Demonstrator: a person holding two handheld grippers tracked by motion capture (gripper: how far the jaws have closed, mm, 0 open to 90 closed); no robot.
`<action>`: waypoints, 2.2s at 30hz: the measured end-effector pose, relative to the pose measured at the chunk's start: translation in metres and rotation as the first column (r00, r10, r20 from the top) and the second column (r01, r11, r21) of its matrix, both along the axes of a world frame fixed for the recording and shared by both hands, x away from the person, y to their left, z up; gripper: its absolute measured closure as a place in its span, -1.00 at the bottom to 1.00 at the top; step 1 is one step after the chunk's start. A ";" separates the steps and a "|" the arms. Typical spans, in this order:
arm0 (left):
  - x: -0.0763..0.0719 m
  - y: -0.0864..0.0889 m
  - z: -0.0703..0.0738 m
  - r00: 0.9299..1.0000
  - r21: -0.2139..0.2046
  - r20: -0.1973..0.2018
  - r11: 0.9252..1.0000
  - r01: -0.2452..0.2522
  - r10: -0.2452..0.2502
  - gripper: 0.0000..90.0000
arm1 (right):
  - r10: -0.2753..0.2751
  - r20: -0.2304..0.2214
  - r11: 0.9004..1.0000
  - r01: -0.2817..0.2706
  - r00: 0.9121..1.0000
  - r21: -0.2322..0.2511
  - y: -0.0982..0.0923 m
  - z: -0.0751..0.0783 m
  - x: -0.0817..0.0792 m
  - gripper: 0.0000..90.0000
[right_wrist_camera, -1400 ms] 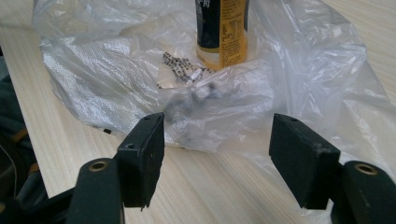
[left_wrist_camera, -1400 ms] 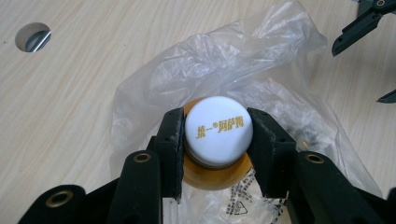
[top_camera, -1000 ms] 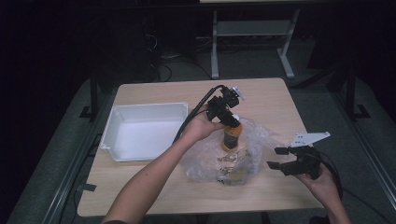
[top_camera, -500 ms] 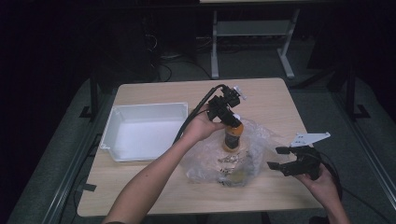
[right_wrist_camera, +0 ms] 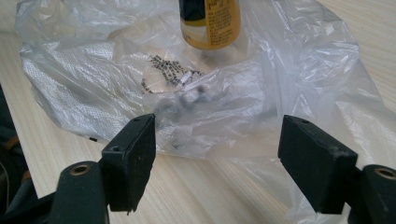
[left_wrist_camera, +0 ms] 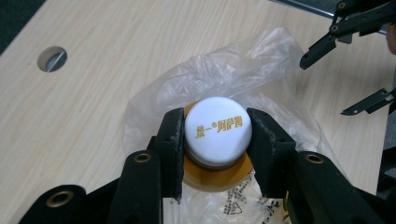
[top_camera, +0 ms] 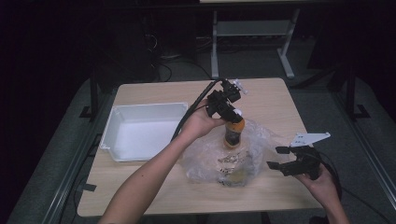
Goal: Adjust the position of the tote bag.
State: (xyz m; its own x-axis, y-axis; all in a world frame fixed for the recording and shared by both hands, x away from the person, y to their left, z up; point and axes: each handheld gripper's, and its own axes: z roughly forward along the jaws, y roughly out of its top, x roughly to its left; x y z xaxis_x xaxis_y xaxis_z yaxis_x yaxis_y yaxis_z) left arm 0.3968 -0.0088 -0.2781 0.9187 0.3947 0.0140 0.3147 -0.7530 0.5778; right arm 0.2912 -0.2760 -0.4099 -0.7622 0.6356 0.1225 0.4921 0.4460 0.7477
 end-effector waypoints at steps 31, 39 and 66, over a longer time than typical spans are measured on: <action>-0.012 0.034 0.040 0.998 -0.001 0.054 1.000 -0.025 0.025 0.32 | -0.023 0.019 1.000 0.022 1.000 0.013 -0.003 0.003 -0.001 -0.46; -0.014 0.043 0.044 0.998 -0.010 0.053 1.000 -0.029 0.029 0.32 | -0.022 0.017 1.000 0.022 1.000 0.008 -0.002 0.003 -0.001 -0.46; -0.025 0.087 0.073 0.994 -0.013 0.072 0.997 -0.081 0.082 0.32 | -0.027 0.014 1.000 0.027 1.000 0.001 0.001 0.002 -0.001 -0.48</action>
State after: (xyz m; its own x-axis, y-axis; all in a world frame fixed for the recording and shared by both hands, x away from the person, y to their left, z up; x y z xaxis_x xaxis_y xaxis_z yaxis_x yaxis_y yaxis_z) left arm 0.3715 0.0782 -0.2053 0.8801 0.4688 0.0749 0.3322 -0.7208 0.6083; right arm 0.2900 -0.2748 -0.4077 -0.7463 0.6559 0.1130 0.4936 0.4316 0.7550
